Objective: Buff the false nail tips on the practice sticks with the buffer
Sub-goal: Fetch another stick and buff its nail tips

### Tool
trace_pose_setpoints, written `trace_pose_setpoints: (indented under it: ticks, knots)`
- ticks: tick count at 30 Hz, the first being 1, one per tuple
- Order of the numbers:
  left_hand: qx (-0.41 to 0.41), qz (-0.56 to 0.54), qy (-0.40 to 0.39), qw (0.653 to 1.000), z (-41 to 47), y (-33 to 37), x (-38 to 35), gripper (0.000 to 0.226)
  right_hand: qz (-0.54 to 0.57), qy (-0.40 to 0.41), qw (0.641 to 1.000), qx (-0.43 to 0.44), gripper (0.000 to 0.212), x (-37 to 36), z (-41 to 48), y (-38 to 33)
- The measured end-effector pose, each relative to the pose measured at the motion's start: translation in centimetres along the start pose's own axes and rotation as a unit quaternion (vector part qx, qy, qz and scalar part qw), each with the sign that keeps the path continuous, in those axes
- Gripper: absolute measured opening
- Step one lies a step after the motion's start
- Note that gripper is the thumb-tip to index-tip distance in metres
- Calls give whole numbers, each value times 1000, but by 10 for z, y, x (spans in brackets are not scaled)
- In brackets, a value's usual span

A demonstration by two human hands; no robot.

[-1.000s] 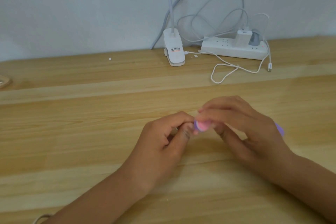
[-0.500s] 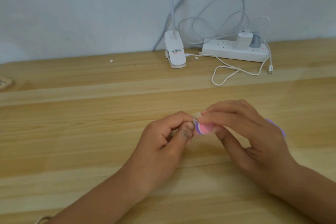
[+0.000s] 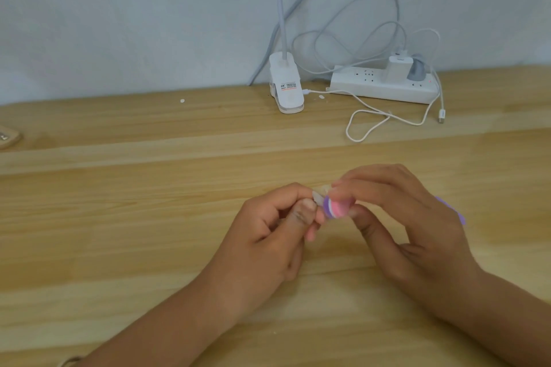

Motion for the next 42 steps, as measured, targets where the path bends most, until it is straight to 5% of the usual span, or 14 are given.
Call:
trace_pose_setpoints:
  ticks: [5,10,21,42]
  knots:
    - [4,-4,-2,1000,1,0,0,29,-4,-2,1000,30,27,-5,-2,-9]
    - [5,-5,14,1000,1,-3,4,23,10,29,996,-84,25,6,1,18]
    - [-91,217,97,967,0,1,7,15,18,-5,999,-50,22,-2,-2,6]
    - [-56,164,153,973,1,-1,12,11,-18,-16,1000,-17,28,-7,-1,4]
Point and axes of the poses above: each hand's wrist, its own z-axis towards the middle knuckle, its own x-axis out of the back of the hand, y = z × x, the point moved 4 cm from there along z, towards the middle knuckle, and after that the axes turned 2 degrees about -z, right-handed, at the moved point
